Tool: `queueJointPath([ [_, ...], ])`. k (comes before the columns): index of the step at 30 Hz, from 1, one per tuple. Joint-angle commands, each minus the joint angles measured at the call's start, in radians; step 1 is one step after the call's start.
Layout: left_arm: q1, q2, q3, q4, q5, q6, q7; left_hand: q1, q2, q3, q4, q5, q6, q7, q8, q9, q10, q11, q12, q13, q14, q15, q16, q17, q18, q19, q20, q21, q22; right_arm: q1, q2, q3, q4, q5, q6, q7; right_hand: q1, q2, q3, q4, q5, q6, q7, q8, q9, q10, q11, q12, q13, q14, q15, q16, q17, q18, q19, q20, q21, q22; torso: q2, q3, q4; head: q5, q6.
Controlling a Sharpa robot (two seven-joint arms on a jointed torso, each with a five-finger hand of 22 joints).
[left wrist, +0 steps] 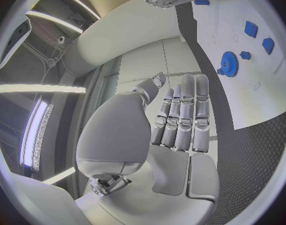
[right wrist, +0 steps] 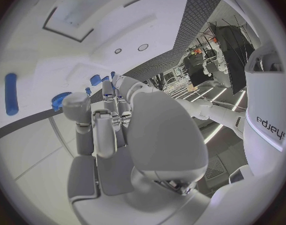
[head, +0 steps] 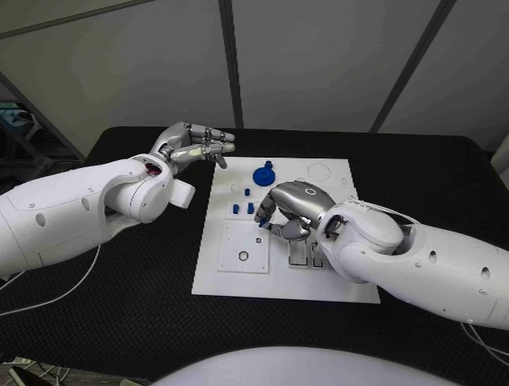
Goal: Assemble the parts on the task board
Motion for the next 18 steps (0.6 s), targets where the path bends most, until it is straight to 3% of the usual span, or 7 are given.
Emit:
queueJointPath([
  [1, 0.001, 0.002, 0.001, 0.001, 0.005, 0.008, 0.019, 0.002, 0.009, 0.001, -0.007, -0.003, 0.005, 0.004, -0.001, -0.001, -0.007, 0.002, 0.004, -0.001, 0.008, 0.001, -0.003, -0.001, 0.005, 0.007, 0.001, -0.006, -0.001, -0.001, 0.002, 0.000, -0.001, 0.001, 0.035, 0.014, -0.009, 0.000, 0.000, -0.007, 0.004, 0.004, 0.002, -0.002, 0.000, 0.007, -0.003, -0.006, 0.001, 0.066, -0.005, 0.004, 0.049, -0.019, 0.004, 0.001, 0.002, 0.000, 0.000, 0.0002, -0.0002, 0.007, -0.003],
  [4, 0.001, 0.003, 0.001, 0.000, 0.005, 0.010, 0.018, 0.001, 0.009, 0.001, -0.006, -0.003, 0.005, 0.004, -0.001, -0.001, -0.008, 0.002, 0.005, -0.001, 0.008, 0.002, -0.005, -0.002, 0.005, 0.006, 0.001, -0.007, -0.001, -0.002, 0.004, -0.003, -0.002, 0.000, 0.049, 0.016, -0.010, 0.000, 0.000, -0.008, 0.004, 0.004, 0.003, -0.002, 0.000, 0.007, -0.003, -0.006, 0.001, 0.065, -0.005, 0.004, 0.049, -0.019, 0.003, 0.001, 0.002, -0.001, 0.000, -0.0004, -0.0006, 0.011, -0.008],
  [11, 0.001, 0.006, 0.001, -0.001, 0.005, 0.013, 0.016, -0.001, 0.009, 0.001, -0.006, -0.004, 0.005, 0.004, -0.001, -0.001, -0.009, 0.003, 0.005, -0.001, 0.009, 0.002, -0.006, -0.003, 0.005, 0.006, 0.002, -0.007, -0.002, -0.003, 0.007, -0.025, 0.001, 0.002, 0.071, 0.023, -0.012, 0.000, -0.001, -0.008, 0.003, 0.004, 0.003, -0.002, 0.000, 0.007, -0.002, -0.007, 0.001, 0.065, -0.005, 0.004, 0.048, -0.019, 0.003, 0.001, 0.002, -0.001, 0.000, -0.0003, 0.0000, 0.018, -0.014],
  [18, 0.001, 0.006, 0.001, -0.002, 0.005, 0.015, 0.015, -0.001, 0.009, 0.001, -0.006, -0.004, 0.005, 0.004, -0.001, -0.001, -0.009, 0.003, 0.005, -0.001, 0.009, 0.002, -0.006, -0.003, 0.005, 0.006, 0.002, -0.007, -0.002, -0.003, 0.012, -0.031, -0.006, 0.003, 0.079, 0.024, -0.014, 0.000, -0.001, -0.009, 0.001, 0.005, 0.003, -0.003, 0.000, 0.007, -0.002, -0.008, 0.001, 0.065, -0.004, 0.005, 0.049, -0.019, 0.003, 0.002, 0.002, 0.000, 0.000, -0.0004, -0.0003, 0.021, -0.018],
])
